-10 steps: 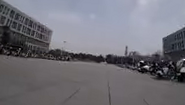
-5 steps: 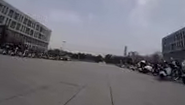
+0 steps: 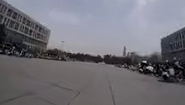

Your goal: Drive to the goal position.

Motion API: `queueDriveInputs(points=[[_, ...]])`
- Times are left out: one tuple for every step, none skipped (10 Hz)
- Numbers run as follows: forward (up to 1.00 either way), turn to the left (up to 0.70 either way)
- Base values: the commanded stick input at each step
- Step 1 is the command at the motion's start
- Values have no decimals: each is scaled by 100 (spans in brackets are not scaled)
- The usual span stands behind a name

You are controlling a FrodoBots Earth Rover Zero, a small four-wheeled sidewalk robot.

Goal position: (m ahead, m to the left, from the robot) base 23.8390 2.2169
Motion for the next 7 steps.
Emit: queueDriveInputs(points=[[70, 0], [70, 0], [70, 0], [70, 0], [70, 0], [70, 0], [70, 0]])
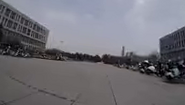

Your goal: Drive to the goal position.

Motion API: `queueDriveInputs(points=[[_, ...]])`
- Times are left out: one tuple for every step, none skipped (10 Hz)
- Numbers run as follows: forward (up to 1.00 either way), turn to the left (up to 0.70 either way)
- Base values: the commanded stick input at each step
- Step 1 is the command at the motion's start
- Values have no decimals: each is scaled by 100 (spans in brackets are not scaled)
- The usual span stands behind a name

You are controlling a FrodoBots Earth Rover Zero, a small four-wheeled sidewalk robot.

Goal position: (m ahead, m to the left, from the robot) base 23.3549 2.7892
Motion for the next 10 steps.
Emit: queueDriveInputs(points=[[70, 0], [70, 0], [70, 0], [70, 0], [70, 0], [70, 0], [70, 0], [70, 0], [70, 0], [70, 0]])
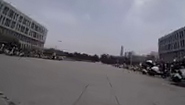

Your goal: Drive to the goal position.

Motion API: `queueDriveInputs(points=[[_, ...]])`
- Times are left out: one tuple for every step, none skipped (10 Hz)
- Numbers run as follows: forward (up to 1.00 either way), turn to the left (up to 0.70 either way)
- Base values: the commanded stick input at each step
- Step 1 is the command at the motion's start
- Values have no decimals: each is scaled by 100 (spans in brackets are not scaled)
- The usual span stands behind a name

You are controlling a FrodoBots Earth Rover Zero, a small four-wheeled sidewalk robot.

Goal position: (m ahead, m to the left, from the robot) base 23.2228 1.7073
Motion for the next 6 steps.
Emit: queueDriveInputs(points=[[70, 0], [70, 0], [70, 0], [70, 0], [70, 0], [70, 0]])
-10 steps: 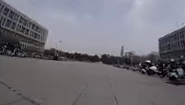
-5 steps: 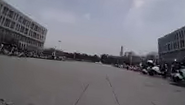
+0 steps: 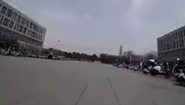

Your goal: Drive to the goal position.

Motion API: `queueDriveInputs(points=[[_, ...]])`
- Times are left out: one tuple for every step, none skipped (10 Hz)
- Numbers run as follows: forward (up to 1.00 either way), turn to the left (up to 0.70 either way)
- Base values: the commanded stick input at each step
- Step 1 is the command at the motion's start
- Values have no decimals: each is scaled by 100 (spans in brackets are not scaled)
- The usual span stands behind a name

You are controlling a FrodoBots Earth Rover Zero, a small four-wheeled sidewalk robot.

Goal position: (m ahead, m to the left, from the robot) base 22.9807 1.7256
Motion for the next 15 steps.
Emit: queueDriveInputs(points=[[70, 0], [70, 0], [70, 0], [70, 0], [70, 0], [70, 0], [70, 0], [70, 0], [70, 0], [70, 0], [70, 0], [70, 0], [70, 0], [70, 0], [70, 0]])
